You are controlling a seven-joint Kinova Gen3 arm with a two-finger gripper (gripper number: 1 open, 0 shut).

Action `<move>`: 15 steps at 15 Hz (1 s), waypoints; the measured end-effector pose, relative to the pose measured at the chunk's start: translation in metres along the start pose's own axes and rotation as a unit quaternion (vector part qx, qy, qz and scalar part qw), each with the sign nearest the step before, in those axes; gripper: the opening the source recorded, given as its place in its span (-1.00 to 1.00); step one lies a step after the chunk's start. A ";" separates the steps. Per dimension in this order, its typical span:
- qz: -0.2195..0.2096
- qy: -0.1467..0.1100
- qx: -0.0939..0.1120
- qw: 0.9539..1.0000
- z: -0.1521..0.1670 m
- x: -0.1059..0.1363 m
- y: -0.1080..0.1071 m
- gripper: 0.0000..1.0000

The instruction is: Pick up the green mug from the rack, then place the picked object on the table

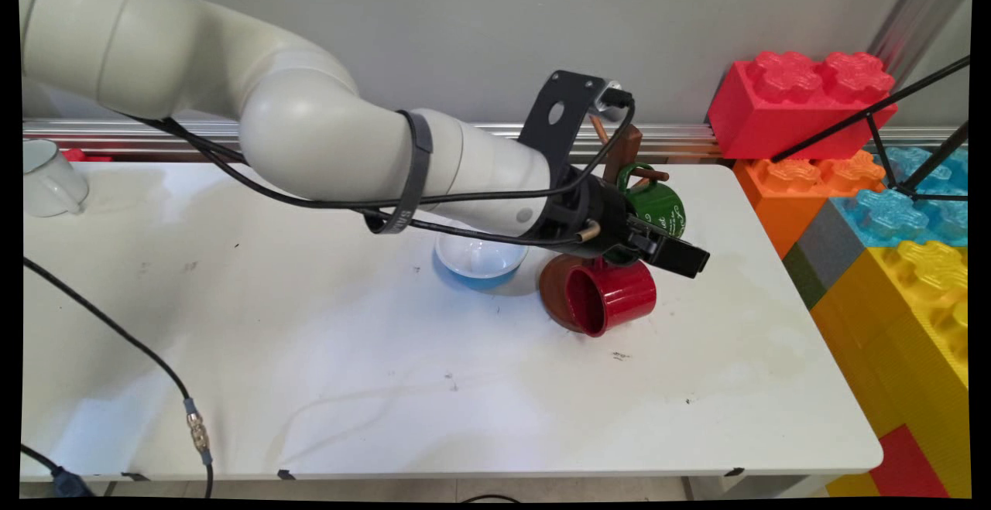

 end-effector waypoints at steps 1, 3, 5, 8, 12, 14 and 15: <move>-0.002 0.001 0.000 1.000 0.001 0.000 0.000 1.00; -0.006 0.003 -0.001 1.000 0.003 0.000 0.000 1.00; -0.009 0.006 0.000 1.000 0.004 0.001 0.000 1.00; -0.010 0.009 0.004 1.000 0.004 0.002 -0.002 -1.00; -0.012 0.009 0.011 1.000 0.002 0.001 -0.006 -1.00; -0.014 0.008 0.014 1.000 0.001 0.001 -0.008 -1.00; -0.014 0.008 0.015 1.000 0.001 0.000 -0.009 -1.00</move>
